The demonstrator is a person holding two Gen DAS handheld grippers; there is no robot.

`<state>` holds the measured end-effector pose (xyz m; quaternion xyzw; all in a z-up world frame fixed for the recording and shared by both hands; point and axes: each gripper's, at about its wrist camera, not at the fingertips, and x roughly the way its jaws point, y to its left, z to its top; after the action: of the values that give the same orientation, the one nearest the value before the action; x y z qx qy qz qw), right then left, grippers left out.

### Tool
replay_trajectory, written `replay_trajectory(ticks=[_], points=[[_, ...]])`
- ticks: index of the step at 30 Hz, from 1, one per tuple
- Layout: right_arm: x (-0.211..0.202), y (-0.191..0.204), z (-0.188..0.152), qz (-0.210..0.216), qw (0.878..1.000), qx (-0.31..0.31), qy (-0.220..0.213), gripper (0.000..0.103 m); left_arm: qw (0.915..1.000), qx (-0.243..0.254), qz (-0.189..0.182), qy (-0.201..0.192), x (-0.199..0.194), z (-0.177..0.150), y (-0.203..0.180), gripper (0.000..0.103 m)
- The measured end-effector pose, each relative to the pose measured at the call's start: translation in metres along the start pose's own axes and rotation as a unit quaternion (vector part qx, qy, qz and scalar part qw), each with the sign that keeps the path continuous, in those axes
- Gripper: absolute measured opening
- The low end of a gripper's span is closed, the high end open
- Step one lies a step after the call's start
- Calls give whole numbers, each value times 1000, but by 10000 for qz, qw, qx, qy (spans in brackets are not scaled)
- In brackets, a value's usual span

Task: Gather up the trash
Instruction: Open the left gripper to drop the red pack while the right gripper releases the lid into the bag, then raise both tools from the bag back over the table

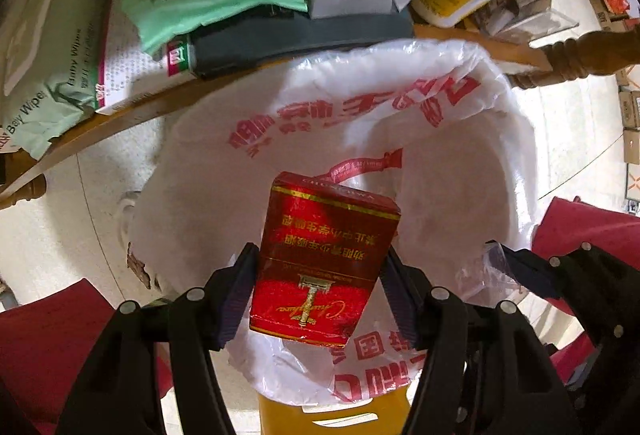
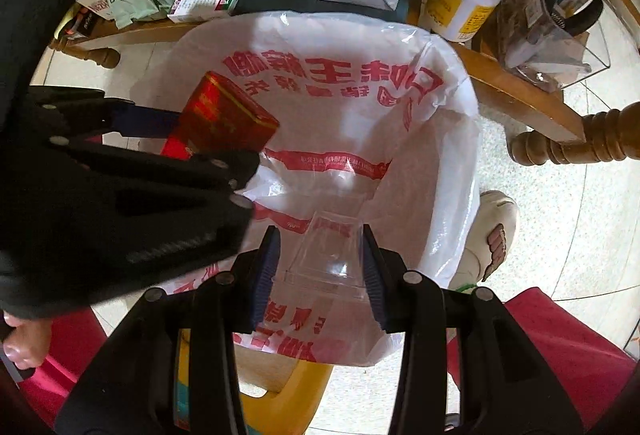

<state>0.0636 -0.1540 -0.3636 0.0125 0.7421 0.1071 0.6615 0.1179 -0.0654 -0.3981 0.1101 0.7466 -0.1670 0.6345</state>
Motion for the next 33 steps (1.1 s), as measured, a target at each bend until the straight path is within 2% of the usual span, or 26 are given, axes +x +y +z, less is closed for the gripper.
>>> replay_trajectory(ticks=[15, 16, 17, 18, 33], points=[[9, -2, -1, 182, 9998, 42, 104, 40, 9999, 77, 119, 74, 12, -4, -2, 61], [9, -1, 0, 186, 9998, 32, 108, 46, 9999, 73, 120, 90, 13, -4, -2, 64], [9, -1, 0, 179, 9998, 26, 106, 57, 9998, 72, 135, 96, 14, -4, -2, 69], [9, -1, 0, 163, 9998, 26, 93, 60, 9998, 70, 149, 90, 14, -4, -3, 70], [7, -4, 2, 154, 9998, 106, 38, 61, 9998, 2, 186, 110, 12, -5, -1, 74]])
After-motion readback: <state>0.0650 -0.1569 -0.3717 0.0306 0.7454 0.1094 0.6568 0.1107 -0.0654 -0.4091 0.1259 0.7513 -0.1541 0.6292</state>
